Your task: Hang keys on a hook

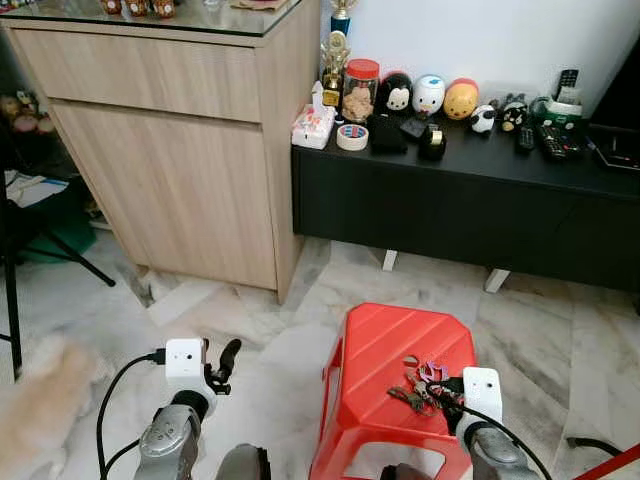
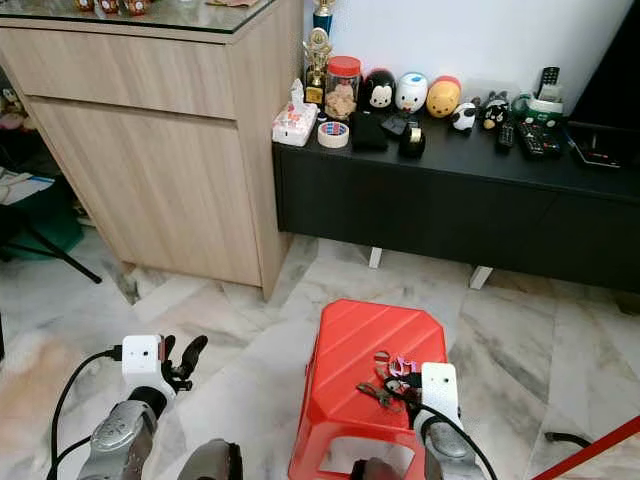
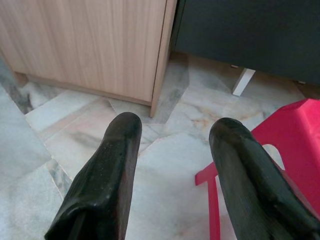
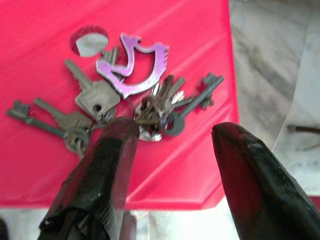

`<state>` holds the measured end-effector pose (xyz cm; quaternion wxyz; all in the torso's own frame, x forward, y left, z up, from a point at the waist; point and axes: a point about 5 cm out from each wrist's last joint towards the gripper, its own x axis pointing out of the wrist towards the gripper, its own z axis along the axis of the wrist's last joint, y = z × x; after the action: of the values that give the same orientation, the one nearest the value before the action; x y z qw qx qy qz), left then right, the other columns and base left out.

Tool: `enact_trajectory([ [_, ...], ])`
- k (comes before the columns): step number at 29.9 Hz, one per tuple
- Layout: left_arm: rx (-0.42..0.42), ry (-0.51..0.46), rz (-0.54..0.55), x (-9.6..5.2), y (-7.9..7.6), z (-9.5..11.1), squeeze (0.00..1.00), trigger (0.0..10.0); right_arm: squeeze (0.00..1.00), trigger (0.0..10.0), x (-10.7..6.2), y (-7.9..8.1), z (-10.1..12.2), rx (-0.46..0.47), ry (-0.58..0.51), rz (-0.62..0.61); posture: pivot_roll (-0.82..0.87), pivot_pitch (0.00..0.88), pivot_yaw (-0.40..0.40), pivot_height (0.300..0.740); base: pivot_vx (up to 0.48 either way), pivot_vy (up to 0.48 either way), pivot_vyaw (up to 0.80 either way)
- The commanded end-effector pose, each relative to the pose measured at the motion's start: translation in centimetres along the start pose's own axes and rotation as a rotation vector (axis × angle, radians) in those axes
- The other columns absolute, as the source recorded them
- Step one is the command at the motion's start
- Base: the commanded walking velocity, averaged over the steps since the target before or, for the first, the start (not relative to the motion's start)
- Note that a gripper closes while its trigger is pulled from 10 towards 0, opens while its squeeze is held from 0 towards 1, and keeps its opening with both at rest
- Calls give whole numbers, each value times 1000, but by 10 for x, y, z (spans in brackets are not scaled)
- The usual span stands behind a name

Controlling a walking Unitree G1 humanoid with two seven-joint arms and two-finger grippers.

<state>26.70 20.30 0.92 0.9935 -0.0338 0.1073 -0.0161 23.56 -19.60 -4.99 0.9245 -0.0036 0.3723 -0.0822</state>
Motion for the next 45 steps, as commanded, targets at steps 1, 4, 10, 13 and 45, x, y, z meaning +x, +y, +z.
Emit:
enact_trajectory([
  [1, 11, 16, -13, 1, -1, 0, 0, 10000, 0, 10000, 1, -1, 2, 26, 1, -12, 87, 40, -58, 637, 0, 0, 0],
  [4, 14, 15, -17, 1, -2, 0, 0, 10000, 0, 10000, 1, 0, 1, 37, 15, -23, 88, 40, -57, 637, 0, 0, 0],
  [10, 17, 14, -17, 2, -2, 1, 0, 10000, 0, 10000, 2, 0, 5, 68, 7, -42, 91, 41, -56, 637, 0, 0, 0],
  [13, 17, 10, -18, 3, -2, 2, 0, 10000, 0, 10000, 3, 4, 12, 83, -30, -24, 94, 48, -50, 637, 0, 0, 0],
  [45, 112, -180, -171, -9, -28, 44, 0, 10000, 0, 10000, -7, 8, 30, 221, -342, -17, 102, 157, -1, 637, 0, 0, 0],
])
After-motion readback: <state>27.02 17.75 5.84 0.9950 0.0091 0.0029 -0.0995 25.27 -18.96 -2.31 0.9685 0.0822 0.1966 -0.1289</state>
